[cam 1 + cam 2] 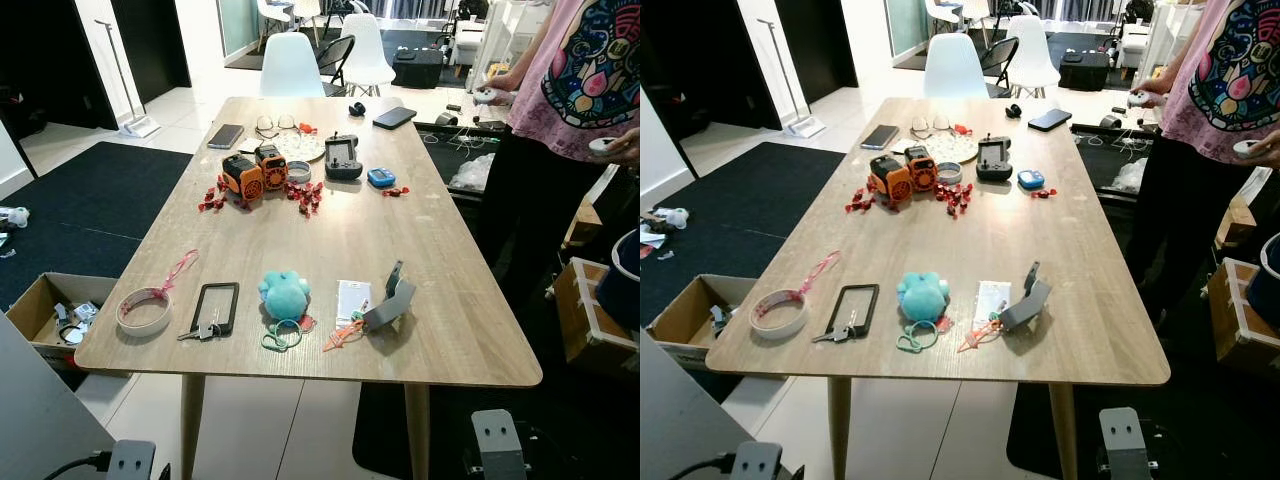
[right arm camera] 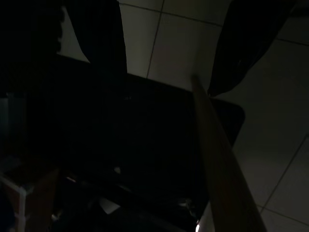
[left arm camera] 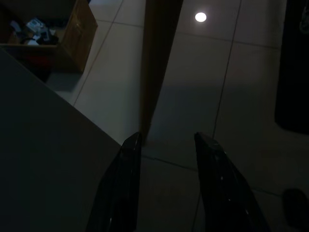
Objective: Hang keys on a hook
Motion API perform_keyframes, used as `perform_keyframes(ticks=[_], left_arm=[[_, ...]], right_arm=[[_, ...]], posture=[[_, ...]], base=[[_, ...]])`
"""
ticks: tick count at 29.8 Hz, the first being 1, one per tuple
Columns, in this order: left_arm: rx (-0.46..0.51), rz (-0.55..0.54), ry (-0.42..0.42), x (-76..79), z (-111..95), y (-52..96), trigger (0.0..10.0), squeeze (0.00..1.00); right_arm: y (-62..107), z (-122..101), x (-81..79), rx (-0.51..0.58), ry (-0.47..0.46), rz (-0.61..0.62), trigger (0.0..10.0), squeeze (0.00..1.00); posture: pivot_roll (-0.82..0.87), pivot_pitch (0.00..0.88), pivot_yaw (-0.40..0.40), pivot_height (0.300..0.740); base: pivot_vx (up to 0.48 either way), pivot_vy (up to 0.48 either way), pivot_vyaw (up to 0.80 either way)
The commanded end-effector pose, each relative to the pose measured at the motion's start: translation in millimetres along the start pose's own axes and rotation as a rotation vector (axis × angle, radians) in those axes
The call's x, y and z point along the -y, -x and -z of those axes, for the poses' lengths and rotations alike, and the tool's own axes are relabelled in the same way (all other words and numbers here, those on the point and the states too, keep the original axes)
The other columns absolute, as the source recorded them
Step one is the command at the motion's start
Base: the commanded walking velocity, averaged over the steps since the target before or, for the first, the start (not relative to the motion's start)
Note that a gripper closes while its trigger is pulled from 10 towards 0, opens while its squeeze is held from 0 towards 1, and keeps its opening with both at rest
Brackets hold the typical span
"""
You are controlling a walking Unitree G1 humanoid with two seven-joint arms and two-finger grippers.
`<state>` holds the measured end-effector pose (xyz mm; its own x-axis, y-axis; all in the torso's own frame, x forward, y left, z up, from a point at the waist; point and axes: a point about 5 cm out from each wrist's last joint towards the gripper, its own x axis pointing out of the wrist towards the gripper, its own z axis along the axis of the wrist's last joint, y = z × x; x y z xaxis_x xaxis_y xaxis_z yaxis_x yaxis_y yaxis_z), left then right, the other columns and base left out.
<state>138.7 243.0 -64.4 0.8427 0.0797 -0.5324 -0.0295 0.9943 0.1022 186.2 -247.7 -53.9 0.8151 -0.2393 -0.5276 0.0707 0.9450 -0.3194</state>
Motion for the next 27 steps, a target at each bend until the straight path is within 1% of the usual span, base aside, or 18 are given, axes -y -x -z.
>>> perform_keyframes(ticks=[1,3,5,8,10,11,12,13,15,17,18,19,20,21,23,25,26,27], left_arm=[[0.000,0.046,-0.044,-0.3,-1.1,-0.4,10.0,0.00],[0.004,0.066,-0.053,2.6,-1.9,-1.2,10.0,0.00],[0.010,0.079,-0.058,6.9,-3.2,-2.9,10.0,0.00],[0.013,0.080,-0.057,8.0,-3.7,-3.5,10.0,0.00],[0.015,0.084,-0.059,10.3,-4.8,-4.9,10.0,0.00],[0.015,0.084,-0.059,10.3,-4.8,-4.9,10.0,0.00],[0.014,0.088,-0.062,11.2,-5.1,-5.4,10.0,0.00],[0.014,0.088,-0.062,11.2,-5.1,-5.4,10.0,0.00],[0.011,0.089,-0.069,12.2,-5.4,-6.4,10.0,0.00],[0.009,0.089,-0.071,12.5,-5.3,-6.7,10.0,0.00],[0.004,0.087,-0.070,12.9,-4.7,-6.8,10.0,0.00],[0.004,0.087,-0.070,12.9,-4.7,-6.8,10.0,0.00],[-0.002,0.086,-0.069,13.2,-3.9,-6.8,10.0,0.00],[-0.009,0.084,-0.069,14.0,-2.7,-6.7,10.0,0.00],[-0.021,0.083,-0.069,14.9,-1.2,-6.6,10.0,0.00],[-0.025,0.082,-0.070,15.1,-0.7,-6.6,10.0,0.00],[-0.031,0.081,-0.070,15.4,-0.2,-6.9,10.0,0.00],[-0.031,0.081,-0.070,15.4,-0.2,-6.9,10.0,0.00]], right_arm=[[-0.1,-7.8,-6.4,0.065,-0.015,-0.057,10.0,0.00],[0.5,-10.7,-7.0,0.096,-0.020,-0.069,10.0,0.00],[2.3,-10.8,7.0,0.124,-0.050,-0.008,10.0,0.00],[3.3,-8.6,15.3,0.119,-0.060,0.033,10.0,0.00],[6.5,-0.6,38.4,0.083,-0.063,0.136,10.0,0.00],[6.5,-0.6,38.4,0.083,-0.063,0.136,10.0,0.00],[8.4,3.2,48.9,0.064,-0.063,0.181,10.0,0.00],[8.4,3.2,48.9,0.064,-0.063,0.181,10.0,0.00],[12.6,9.2,72.3,0.027,-0.051,0.281,10.0,0.00],[15.3,10.6,88.4,0.012,-0.053,0.351,10.0,0.00],[16.5,8.1,101.3,0.019,-0.068,0.404,10.0,0.00],[16.5,8.1,101.3,0.019,-0.068,0.404,10.0,0.00],[17.3,4.5,113.5,0.030,-0.091,0.453,10.0,0.00],[17.1,-3.6,126.4,0.064,-0.117,0.500,10.0,0.00],[15.1,-19.4,140.5,0.134,-0.154,0.535,10.0,0.00],[13.9,-26.1,144.0,0.164,-0.165,0.536,10.0,0.00],[11.5,-38.7,150.0,0.217,-0.190,0.544,10.0,0.00],[11.5,-38.7,150.0,0.217,-0.190,0.544,10.0,0.00]], posture=[[0.03,0.043,0.010,0.740],[0.03,0.043,0.007,0.740],[0.03,0.044,0.009,0.740],[0.03,0.045,0.013,0.740],[0.03,0.044,0.020,0.740],[0.03,0.044,0.020,0.740],[0.02,0.044,0.021,0.740],[0.02,0.044,0.021,0.740],[0.03,0.044,0.021,0.740],[0.03,0.044,0.020,0.740],[0.03,0.044,0.019,0.740],[0.03,0.044,0.019,0.740],[0.03,0.043,0.019,0.740],[0.03,0.043,0.019,0.740],[0.03,0.043,0.021,0.740],[0.03,0.043,0.021,0.740],[0.03,0.044,0.022,0.740],[0.03,0.044,0.022,0.740]], base=[[0.000,0.000,0.00],[0.000,0.000,0.00],[0.000,0.000,0.00],[0.000,0.000,0.00],[0.000,0.000,0.00],[0.000,0.000,0.00],[0.000,0.000,0.00],[0.000,0.000,0.00],[0.000,0.000,0.00],[0.000,0.000,0.00],[0.000,0.000,0.00],[0.000,0.000,0.00],[0.000,0.000,0.00],[0.000,0.000,0.00],[0.000,0.000,0.00],[0.000,0.000,0.00],[0.000,0.000,0.00],[0.000,0.000,0.00]])
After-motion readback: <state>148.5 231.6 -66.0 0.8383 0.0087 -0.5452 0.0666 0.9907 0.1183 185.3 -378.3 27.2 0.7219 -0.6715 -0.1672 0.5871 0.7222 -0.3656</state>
